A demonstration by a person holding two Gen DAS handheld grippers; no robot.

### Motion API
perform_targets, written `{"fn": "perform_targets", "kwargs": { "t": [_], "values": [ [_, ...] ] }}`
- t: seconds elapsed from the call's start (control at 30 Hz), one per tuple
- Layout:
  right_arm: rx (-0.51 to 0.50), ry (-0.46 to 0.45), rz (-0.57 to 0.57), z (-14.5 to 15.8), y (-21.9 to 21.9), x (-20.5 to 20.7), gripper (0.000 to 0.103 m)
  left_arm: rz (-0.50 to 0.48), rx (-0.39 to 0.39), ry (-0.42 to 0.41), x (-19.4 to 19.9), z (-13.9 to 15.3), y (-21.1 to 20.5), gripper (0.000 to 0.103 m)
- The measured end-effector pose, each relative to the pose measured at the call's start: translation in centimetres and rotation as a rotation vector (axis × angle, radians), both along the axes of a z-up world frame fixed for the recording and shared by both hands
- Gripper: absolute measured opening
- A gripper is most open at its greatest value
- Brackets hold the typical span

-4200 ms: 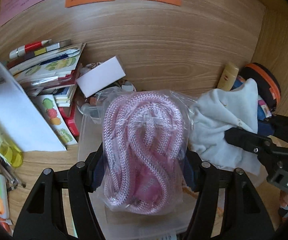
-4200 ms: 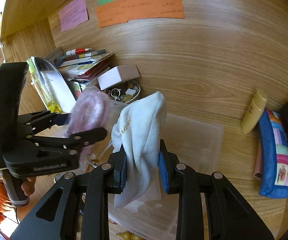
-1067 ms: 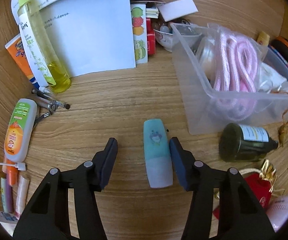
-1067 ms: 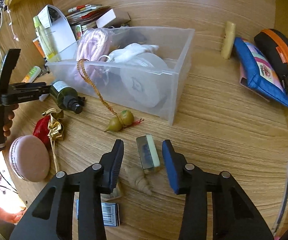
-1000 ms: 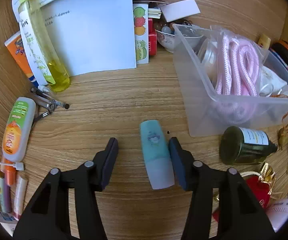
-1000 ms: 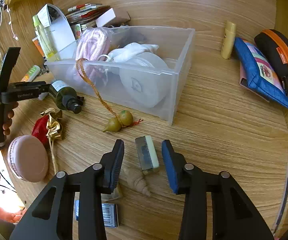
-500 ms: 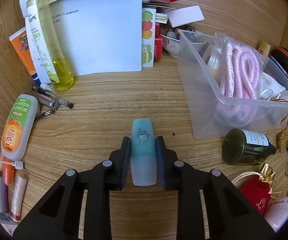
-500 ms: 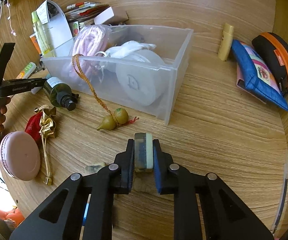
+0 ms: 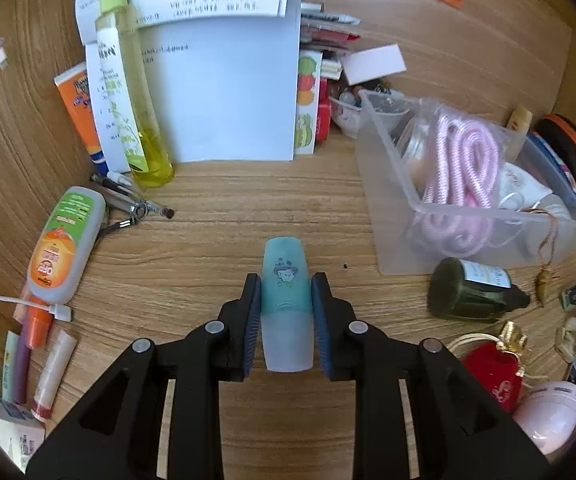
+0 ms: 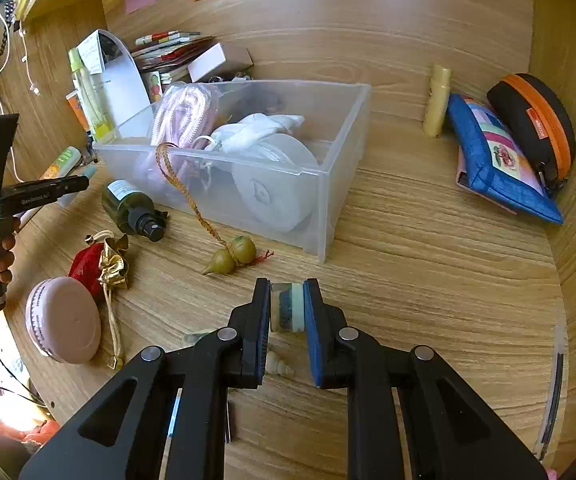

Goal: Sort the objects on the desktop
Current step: 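Carry the teal bottle into the clear box with the left gripper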

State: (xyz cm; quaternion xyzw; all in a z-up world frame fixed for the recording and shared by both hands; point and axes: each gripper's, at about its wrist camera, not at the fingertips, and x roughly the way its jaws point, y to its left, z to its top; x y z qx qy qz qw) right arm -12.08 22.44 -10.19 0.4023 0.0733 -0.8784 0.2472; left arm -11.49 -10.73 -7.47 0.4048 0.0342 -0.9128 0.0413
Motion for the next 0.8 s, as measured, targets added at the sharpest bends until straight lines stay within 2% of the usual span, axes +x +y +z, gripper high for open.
{"fn": "perform_targets", "kwargs": {
  "t": [0.43,0.8],
  "values": [
    [-0.018,0.06,-0.025,2.3,1.0,0.7,0.015,-0.026,-0.003,0.104,2.3,3.1,1.6,0.025],
    [-0.035,0.143,-0.014,5.3,0.7,0.9,0.015,-0.071,0.011,0.151,2.0,5.1,3.4,0.025]
  ]
}}
